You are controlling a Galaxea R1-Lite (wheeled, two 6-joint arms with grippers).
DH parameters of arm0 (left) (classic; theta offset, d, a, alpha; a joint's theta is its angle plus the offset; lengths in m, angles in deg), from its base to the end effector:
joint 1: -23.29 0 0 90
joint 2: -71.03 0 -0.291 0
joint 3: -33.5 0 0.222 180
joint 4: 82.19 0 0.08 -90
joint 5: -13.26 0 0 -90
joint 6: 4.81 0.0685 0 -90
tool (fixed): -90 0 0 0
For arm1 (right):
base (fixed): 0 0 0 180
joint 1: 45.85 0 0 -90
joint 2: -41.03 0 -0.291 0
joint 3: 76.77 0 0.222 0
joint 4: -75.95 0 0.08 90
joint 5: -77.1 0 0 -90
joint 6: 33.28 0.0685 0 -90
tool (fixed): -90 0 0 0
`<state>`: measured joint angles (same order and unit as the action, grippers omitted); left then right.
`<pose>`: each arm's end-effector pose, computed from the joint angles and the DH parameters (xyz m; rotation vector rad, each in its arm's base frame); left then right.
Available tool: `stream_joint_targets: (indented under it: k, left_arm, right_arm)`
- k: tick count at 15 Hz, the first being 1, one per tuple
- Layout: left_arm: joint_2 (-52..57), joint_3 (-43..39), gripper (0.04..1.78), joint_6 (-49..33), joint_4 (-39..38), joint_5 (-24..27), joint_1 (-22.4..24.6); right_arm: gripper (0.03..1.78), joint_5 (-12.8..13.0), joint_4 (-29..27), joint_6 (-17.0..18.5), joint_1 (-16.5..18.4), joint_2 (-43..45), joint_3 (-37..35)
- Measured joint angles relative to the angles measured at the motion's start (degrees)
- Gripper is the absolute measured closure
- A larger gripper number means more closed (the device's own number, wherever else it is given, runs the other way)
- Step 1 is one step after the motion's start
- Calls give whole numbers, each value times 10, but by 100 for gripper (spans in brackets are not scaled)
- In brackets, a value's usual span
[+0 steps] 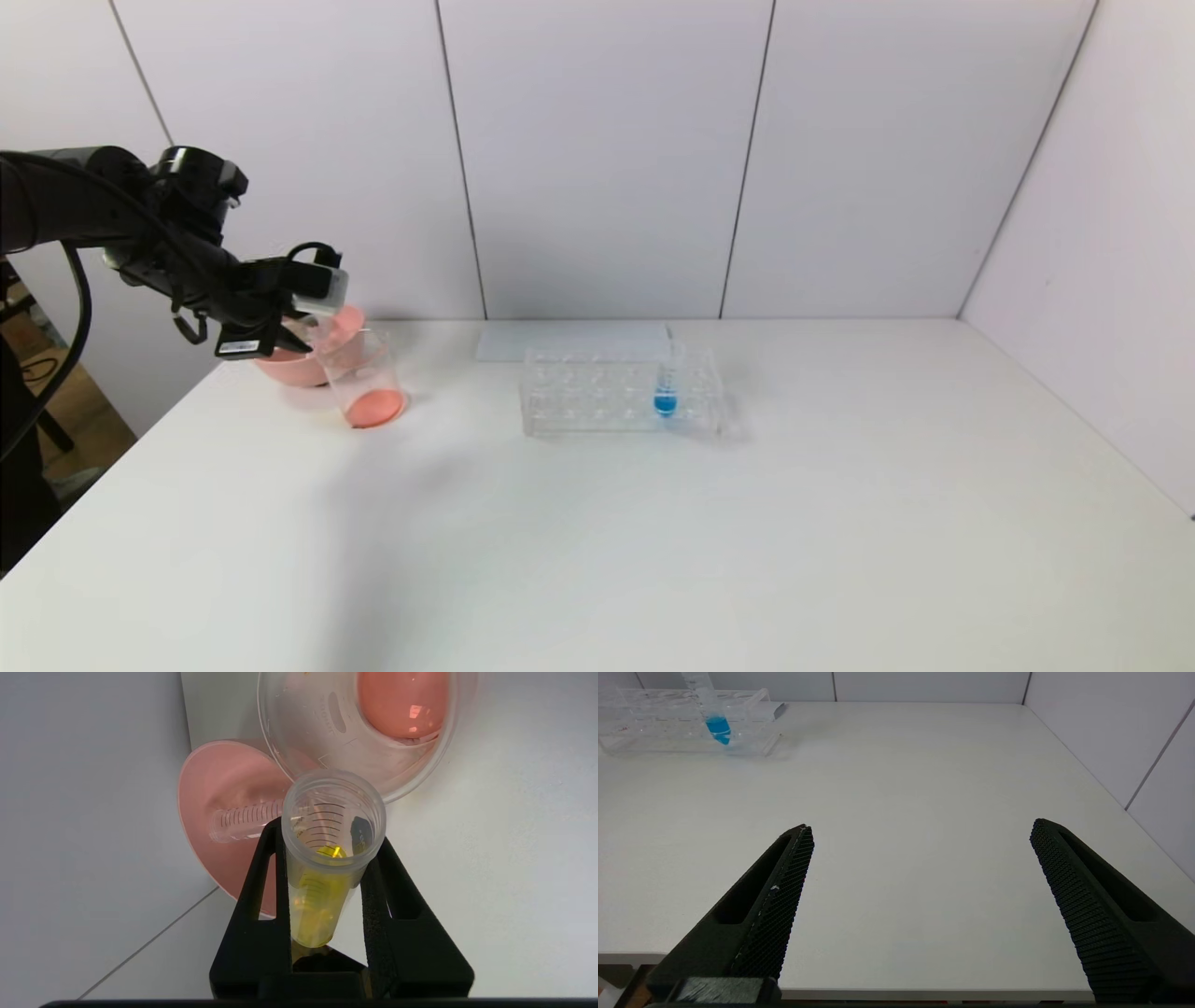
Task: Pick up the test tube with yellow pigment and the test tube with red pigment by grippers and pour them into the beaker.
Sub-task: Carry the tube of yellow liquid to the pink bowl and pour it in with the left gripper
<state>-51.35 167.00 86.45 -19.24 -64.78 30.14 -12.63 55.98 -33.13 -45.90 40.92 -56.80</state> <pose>0.4629 0.0413 0.1730 1.3302 0.6127 -0.7551 0.0663 -0.0003 0.0757 0.0026 0.0019 -0.0038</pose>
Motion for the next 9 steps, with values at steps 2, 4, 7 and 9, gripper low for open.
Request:
stream_joint_targets:
  k: [2,4,7,9]
  left_arm:
    - [0,0,138,-3,3,0,-1]
    - [1,0,138,-4,13,0,-4]
    - [3,-1,138,-5,27,-1,-7]
    - [4,-3,138,-5,28,-2,-9]
  right_arm:
    - [11,0,0,0,0,0,0]
    - [11,0,0,0,0,0,0]
    - [11,0,0,0,0,0,0]
    - [11,0,0,0,0,0,0]
